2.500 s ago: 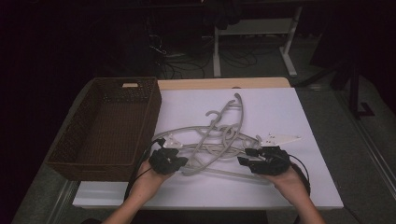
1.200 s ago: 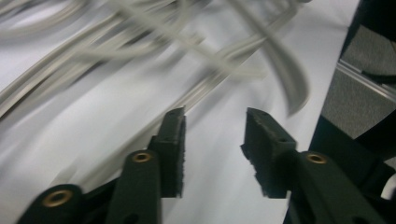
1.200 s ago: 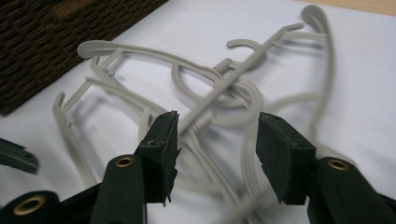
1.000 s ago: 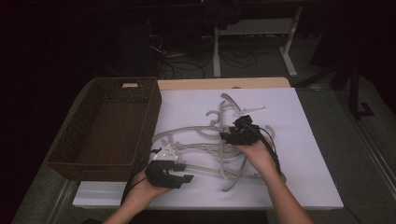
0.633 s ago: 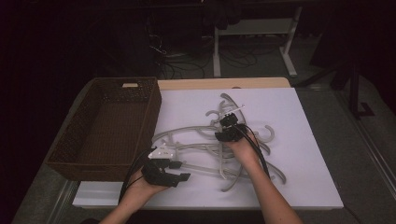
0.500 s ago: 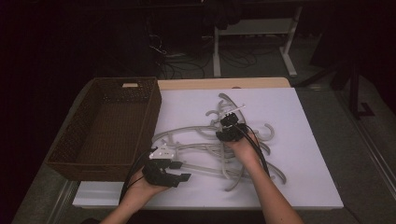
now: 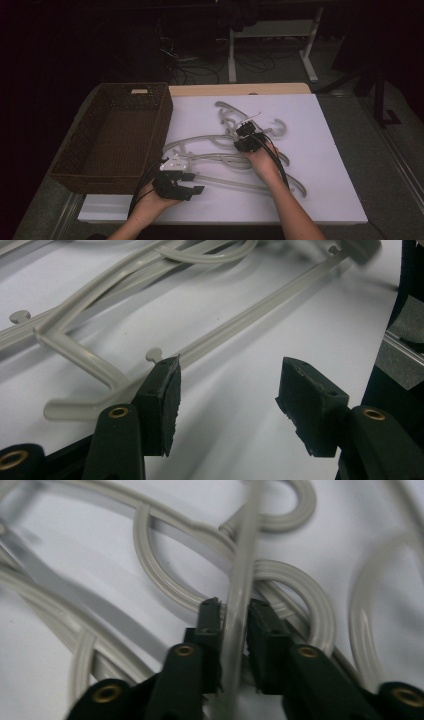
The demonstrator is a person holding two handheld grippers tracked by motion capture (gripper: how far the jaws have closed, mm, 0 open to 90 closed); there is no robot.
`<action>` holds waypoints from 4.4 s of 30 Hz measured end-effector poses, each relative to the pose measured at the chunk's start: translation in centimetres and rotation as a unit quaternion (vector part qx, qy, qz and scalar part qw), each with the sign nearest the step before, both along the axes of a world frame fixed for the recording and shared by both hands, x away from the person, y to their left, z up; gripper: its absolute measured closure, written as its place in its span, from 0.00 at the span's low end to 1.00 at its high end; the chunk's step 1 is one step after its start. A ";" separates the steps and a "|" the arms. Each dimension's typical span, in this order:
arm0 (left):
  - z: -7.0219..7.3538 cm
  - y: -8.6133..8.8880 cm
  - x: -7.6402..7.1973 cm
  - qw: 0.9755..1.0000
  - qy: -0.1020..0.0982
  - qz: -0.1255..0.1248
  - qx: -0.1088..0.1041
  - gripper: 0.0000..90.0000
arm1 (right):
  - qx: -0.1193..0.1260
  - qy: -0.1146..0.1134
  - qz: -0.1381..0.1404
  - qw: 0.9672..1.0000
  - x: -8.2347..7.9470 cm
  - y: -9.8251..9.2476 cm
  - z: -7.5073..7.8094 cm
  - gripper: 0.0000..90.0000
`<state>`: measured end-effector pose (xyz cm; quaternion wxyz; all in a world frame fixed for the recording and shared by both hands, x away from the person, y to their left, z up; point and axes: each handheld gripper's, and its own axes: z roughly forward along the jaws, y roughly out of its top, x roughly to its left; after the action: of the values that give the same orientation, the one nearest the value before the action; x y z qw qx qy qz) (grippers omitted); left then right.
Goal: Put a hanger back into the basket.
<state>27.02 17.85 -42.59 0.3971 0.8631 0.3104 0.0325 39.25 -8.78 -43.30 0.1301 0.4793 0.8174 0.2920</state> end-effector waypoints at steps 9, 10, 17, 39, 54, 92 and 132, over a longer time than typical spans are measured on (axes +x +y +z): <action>0.0 0.2 0.1 1.000 -0.002 0.005 -0.001 0.47 | -0.013 -0.019 0.045 0.999 -0.6 -0.1 0.8 0.89; 0.0 0.3 0.1 1.000 -0.002 0.006 -0.002 0.47 | -0.011 -0.021 0.054 0.998 -0.9 -0.2 1.0 0.89; 0.1 0.4 0.2 1.000 -0.004 0.011 -0.003 0.47 | -0.008 -0.063 0.105 0.992 -3.0 -0.4 2.4 0.89; 1.9 0.9 -0.9 0.999 -0.022 0.007 -0.033 0.47 | -0.008 -0.065 0.299 0.952 -11.8 -1.4 1.8 0.89; 2.6 0.4 0.0 0.999 -0.019 -0.007 -0.028 0.46 | 0.073 -0.026 0.259 0.963 -10.9 -3.6 2.2 0.69; -0.1 -8.1 9.1 0.977 -0.064 -0.135 0.154 0.75 | 0.089 -0.051 0.158 0.982 -10.6 -9.4 1.7 0.60; 0.7 -6.2 9.2 0.976 -0.044 -0.181 0.114 0.91 | 0.113 -0.076 0.137 0.981 -10.6 -10.2 2.3 0.61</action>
<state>36.24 11.65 -41.94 0.3084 0.9424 0.1254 0.0335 28.62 -18.98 -41.04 0.0956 0.3503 0.8247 0.4336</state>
